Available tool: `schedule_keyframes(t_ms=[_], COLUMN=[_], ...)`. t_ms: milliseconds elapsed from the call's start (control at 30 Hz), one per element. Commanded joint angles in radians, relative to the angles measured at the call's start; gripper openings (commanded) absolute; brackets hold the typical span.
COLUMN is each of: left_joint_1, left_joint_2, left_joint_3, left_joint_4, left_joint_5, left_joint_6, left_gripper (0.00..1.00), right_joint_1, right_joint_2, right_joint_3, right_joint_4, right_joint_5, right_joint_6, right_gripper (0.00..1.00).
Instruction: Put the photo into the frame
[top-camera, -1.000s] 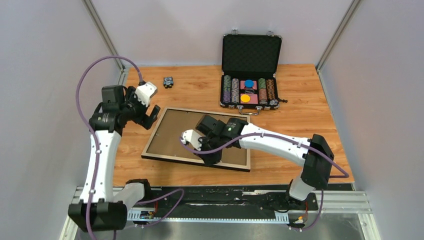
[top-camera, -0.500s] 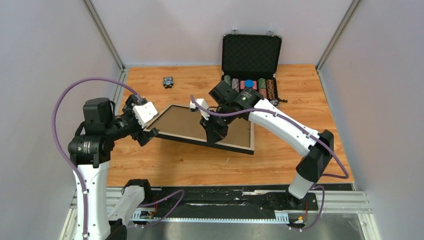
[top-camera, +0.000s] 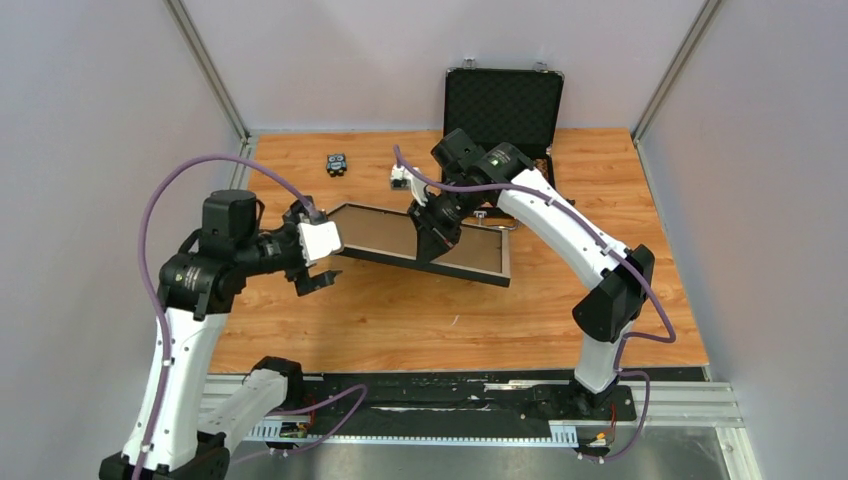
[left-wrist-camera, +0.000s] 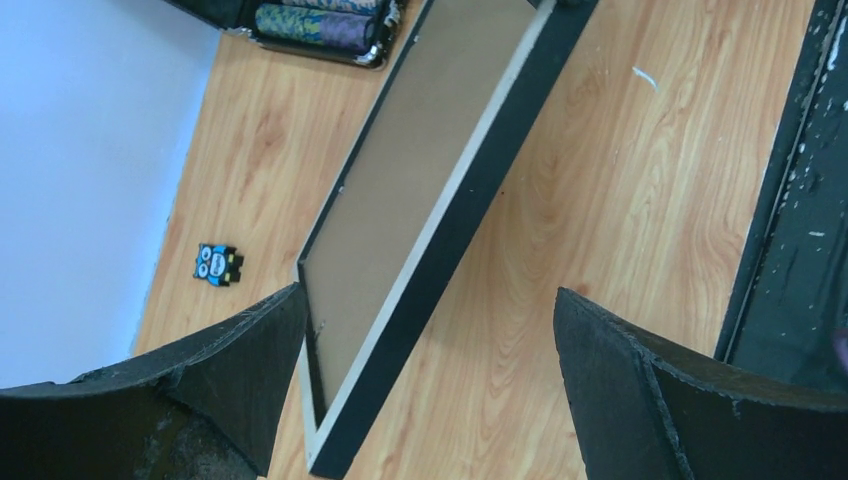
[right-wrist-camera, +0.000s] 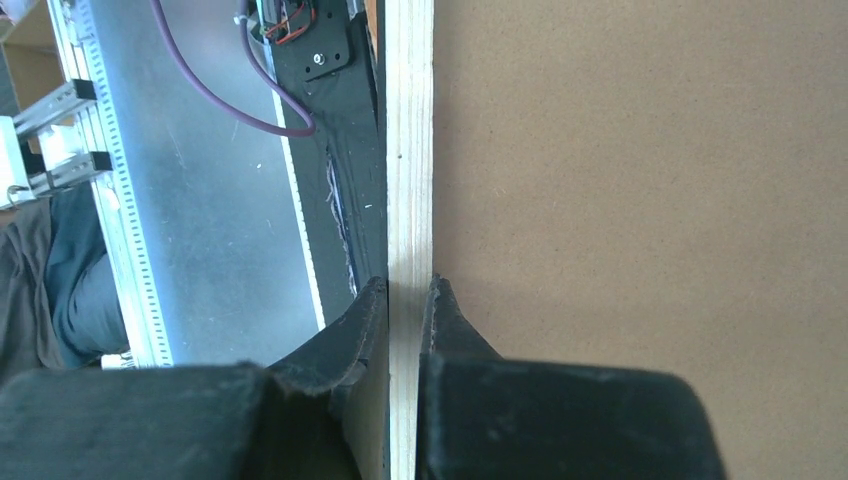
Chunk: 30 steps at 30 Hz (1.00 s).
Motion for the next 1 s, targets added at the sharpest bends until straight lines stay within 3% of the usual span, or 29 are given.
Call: schedule_keyframes(t_ms=[0, 233, 400, 700, 967], left_joint_1=[-0.108, -0.221, -0.274, -0.360, -0.430], left_joint_2=[0.041, 0.147, 0.233, 0.316, 0.353], left_joint_3=[-0.042, -0.070, -0.037, -0.025, 0.012], left_joint_4=[0.143, 0.283, 0.296, 0.329, 0.366], left_joint_5=[-0.123, -0.266, -0.295, -0.355, -0.366], left_joint_6=[0.022, 0.058, 0.066, 0.071, 0.051], left_gripper=[1.00, 1.00, 0.98, 0.87, 0.85], right_joint_1=[-0.032, -0.064, -0.089, -0.136, -0.163], right_joint_2=[-0.007, 0.006, 0.019, 0.045, 0.063], right_joint_3=[0.081, 0.109, 0.121, 0.153, 0.184], right_joint_4=[-0.001, -0.009, -0.021, -0.045, -0.061], right_joint_5=[-0.089, -0.125, -0.142, -0.197, -0.226], right_joint_6=[-0.011, -0.008, -0.010, -0.006, 0.006], right_gripper=[0.00, 0.00, 0.00, 0.00, 0.00])
